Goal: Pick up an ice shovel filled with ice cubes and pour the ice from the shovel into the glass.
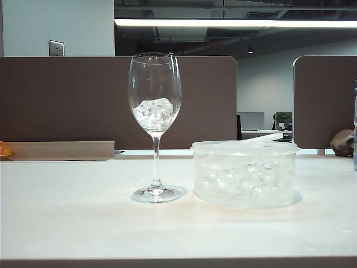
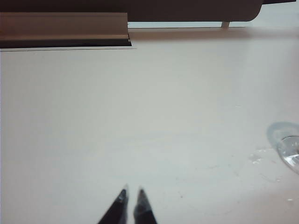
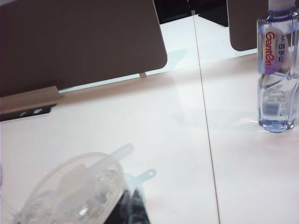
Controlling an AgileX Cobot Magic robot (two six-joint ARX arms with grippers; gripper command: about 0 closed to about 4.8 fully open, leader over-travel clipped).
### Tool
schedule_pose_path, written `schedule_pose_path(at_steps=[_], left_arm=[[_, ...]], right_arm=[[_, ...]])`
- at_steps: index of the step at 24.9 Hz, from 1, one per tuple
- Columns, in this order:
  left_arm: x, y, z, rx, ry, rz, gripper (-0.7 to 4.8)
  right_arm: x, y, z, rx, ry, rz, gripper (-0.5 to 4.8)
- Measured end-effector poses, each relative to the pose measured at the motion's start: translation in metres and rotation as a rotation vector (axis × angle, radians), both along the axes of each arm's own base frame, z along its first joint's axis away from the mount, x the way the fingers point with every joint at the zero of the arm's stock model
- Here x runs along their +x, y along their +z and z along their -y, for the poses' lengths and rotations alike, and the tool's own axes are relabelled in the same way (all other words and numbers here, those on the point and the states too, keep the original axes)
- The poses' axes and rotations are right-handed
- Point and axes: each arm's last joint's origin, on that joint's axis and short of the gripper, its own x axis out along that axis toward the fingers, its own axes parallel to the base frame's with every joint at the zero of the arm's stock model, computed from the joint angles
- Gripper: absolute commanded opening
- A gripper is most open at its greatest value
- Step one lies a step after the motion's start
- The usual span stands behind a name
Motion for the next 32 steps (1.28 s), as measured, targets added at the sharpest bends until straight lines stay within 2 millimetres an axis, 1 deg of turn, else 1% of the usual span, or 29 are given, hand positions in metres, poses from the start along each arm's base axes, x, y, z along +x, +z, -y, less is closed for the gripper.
schedule_pose_path(at_steps=[9, 13, 19, 25, 28, 32], left_arm=[[0.0, 0.0, 0.0, 0.0, 0.0, 0.0, 0.29], [0.0, 0.0, 0.0, 0.0, 0.0, 0.0, 0.29], [0.0, 0.0, 0.0, 0.0, 0.0, 0.0, 0.29], [0.0, 0.0, 0.0, 0.0, 0.0, 0.0, 0.29], [0.0, 0.0, 0.0, 0.0, 0.0, 0.0, 0.29], [0.0, 0.0, 0.0, 0.0, 0.0, -0.001, 0.29]], right_arm=[[0.009, -0.03, 0.0, -0.251, 0.028, -0.021, -0.05], [0.011, -0.035, 0.0, -0.304, 0.033, -0.016, -0.05], [0.008, -0.043, 0.006, -0.319, -0.032, 0.003, -0.05], [0.006, -0.046, 0.006, -0.32, -0.034, 0.025, -0.05], [0.004, -0.053, 0.006, -0.321, -0.036, 0.034, -0.05], [0.001, -0.049, 0.005, -0.323, -0.043, 0.084, -0.05]])
